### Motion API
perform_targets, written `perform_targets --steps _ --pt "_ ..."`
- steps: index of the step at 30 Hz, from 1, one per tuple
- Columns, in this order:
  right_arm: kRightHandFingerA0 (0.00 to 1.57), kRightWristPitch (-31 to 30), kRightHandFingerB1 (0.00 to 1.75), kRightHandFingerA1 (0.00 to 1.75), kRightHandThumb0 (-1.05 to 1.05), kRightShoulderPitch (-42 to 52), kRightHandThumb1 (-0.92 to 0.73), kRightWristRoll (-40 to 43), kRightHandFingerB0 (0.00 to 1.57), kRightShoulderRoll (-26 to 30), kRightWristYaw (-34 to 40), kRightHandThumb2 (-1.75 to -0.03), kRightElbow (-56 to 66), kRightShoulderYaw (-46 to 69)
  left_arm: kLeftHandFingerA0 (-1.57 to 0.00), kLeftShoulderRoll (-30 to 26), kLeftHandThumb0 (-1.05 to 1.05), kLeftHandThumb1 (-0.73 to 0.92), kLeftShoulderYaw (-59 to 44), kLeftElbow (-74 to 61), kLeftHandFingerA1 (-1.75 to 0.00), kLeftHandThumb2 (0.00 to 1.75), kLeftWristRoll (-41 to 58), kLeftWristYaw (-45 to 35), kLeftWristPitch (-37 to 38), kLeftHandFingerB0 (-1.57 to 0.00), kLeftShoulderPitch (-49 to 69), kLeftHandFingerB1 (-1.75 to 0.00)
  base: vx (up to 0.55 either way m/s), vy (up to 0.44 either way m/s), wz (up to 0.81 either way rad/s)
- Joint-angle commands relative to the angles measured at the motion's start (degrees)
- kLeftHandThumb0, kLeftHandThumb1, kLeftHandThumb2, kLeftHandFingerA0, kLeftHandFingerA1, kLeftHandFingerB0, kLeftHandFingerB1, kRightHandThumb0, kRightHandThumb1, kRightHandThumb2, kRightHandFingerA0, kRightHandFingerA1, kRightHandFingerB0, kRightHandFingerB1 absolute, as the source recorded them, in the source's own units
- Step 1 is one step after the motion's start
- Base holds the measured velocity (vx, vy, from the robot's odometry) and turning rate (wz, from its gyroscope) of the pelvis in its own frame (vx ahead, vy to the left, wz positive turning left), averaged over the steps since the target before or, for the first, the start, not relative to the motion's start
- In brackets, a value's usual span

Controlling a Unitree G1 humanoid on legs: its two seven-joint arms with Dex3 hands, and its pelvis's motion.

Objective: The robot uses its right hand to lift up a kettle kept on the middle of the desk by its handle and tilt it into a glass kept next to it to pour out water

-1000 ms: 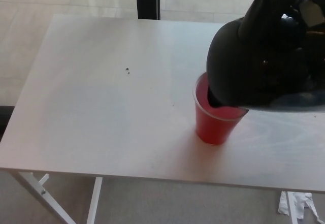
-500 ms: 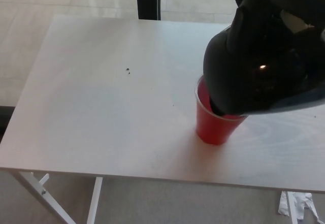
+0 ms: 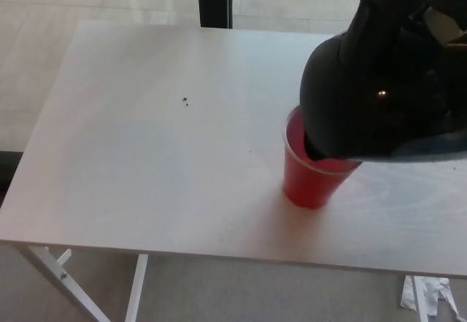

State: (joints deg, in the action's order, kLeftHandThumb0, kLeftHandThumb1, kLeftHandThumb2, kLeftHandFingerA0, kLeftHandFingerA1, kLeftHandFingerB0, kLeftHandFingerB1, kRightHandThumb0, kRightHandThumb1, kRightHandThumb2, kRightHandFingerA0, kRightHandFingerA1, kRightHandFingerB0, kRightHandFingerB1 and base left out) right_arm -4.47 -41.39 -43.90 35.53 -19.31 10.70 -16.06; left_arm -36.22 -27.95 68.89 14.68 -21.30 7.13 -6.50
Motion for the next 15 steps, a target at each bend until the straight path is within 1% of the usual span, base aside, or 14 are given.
perform_targets --steps 1,2,3,4,5,7,8,9,10,11,12,13,14,15 --pt "0.85 1.46 1.56 1.75 -0.19 2.59 -0.45 2.58 0.7 1.36 0.39 -0.91 -4.08 3.94 -0.49 -0.78 -0.9 0.92 -0.32 0.18 -0.51 0.76 0.5 -0.03 -0.76 -0.3 0.61 -0.39 0.0 0.0 0.0" --pt "0.84 0.94 1.45 1.75 -0.2 2.64 -0.49 2.56 0.73 1.3 0.08 -0.92 -4.28 4.41 -0.5 -0.75 -0.91 0.92 -0.33 0.16 -0.52 0.78 0.52 -0.05 -0.71 -0.28 0.66 -0.38 0.0 0.0 0.0" --pt "0.85 0.27 1.05 1.75 -0.22 2.95 -0.49 2.94 0.83 1.27 0.19 -0.85 -4.67 5.49 -0.49 -0.72 -0.89 0.92 -0.39 0.19 -0.51 0.76 0.57 0.01 -0.74 -0.31 0.74 -0.39 0.0 0.0 0.0" --pt "0.88 -0.34 1.01 1.75 -0.23 3.36 -0.5 3.21 0.86 1.26 0.59 -0.88 -5.14 6.71 -0.47 -0.81 -0.95 0.79 -0.43 0.32 -0.55 0.93 0.59 0.15 -0.96 -0.27 0.8 -0.43 0.0 0.0 0.0" --pt "0.87 -1.3 1.28 1.75 -0.21 3.4 -0.47 2.87 0.75 1.19 0.04 -0.88 -5.38 7.13 -0.46 -0.93 -0.88 0.79 -0.45 0.5 -0.59 1.19 0.57 0.18 -1.02 -0.25 0.84 -0.49 0.0 0.0 0.0" --pt "0.87 -1.46 1.28 1.75 -0.21 3.36 -0.47 2.82 0.75 0.99 -0.33 -0.88 -5.84 7.55 -0.46 -0.97 -0.88 0.79 -0.52 0.65 -0.59 1.19 0.6 0.21 -0.83 -0.25 0.9 -0.49 0.0 0.0 0.0" --pt "0.87 -2.97 1.38 1.75 -0.21 3.54 -0.52 1.97 0.73 1.62 -1.49 -0.81 -5.32 8.05 -0.5 -0.94 -0.88 0.92 -0.62 0.67 -0.49 0.77 0.7 0.17 -0.74 -0.31 1.15 -0.37 0.0 0.0 0.0" --pt "0.87 -2.44 1.03 1.75 -0.18 3.86 -0.54 2.55 0.81 1.57 -0.49 -0.78 -5.79 8.83 -0.46 -0.94 -0.87 0.8 -0.53 0.73 -0.59 1.19 0.58 0.36 -0.74 -0.26 1.08 -0.49 0.0 0.0 0.0" --pt "0.87 -2.42 1.03 1.75 -0.18 3.73 -0.54 2.46 0.81 1.41 -0.52 -0.78 -5.88 8.73 -0.46 -0.95 -0.87 0.8 -0.6 0.79 -0.59 1.19 0.63 0.35 -0.71 -0.26 1.18 -0.49 0.0 0.0 0.0" --pt "0.89 -1.88 1.16 1.75 -0.2 4.12 -0.51 3.22 0.82 1.36 0.63 -0.91 -6.49 9.86 -0.46 -0.93 -0.84 0.78 -0.61 0.73 -0.59 1.18 0.65 0.37 -0.79 -0.23 1.17 -0.48 0.0 0.0 0.0" --pt "0.9 -1.69 1.37 1.75 -0.22 4.47 -0.46 3.83 0.75 1.29 0.88 -1.03 -6.31 10.67 -0.47 -0.96 -0.92 0.83 -0.54 0.89 -0.58 1.19 0.52 0.66 -0.83 -0.28 1.13 -0.49 0.0 0.0 0.0" --pt "0.89 -1.76 1.43 1.75 -0.21 4.82 -0.46 4.43 0.73 1.07 1.12 -1.04 -6.19 11.46 -0.47 -0.91 -0.91 0.83 -0.4 0.78 -0.58 1.19 0.35 0.67 -0.32 -0.28 1.26 -0.5 0.0 0.0 0.0" --pt "0.9 -2.03 1.56 1.75 -0.21 5.06 -0.46 5.04 0.69 0.74 1.12 -1.07 -6.23 12.09 -0.46 -0.94 -0.9 0.81 -0.38 0.81 -0.58 1.19 0.33 0.63 -0.42 -0.27 1.32 -0.5 0.0 0.0 0.0" --pt "0.9 -3.08 1.62 1.75 -0.23 5.3 -0.49 5.01 0.66 0.49 0.4 -1.04 -5.66 12.68 -0.45 -0.97 -0.85 0.8 -0.35 0.82 -0.59 1.18 0.35 0.5 -0.61 -0.25 1.33 -0.49 0.0 0.0 0.0"
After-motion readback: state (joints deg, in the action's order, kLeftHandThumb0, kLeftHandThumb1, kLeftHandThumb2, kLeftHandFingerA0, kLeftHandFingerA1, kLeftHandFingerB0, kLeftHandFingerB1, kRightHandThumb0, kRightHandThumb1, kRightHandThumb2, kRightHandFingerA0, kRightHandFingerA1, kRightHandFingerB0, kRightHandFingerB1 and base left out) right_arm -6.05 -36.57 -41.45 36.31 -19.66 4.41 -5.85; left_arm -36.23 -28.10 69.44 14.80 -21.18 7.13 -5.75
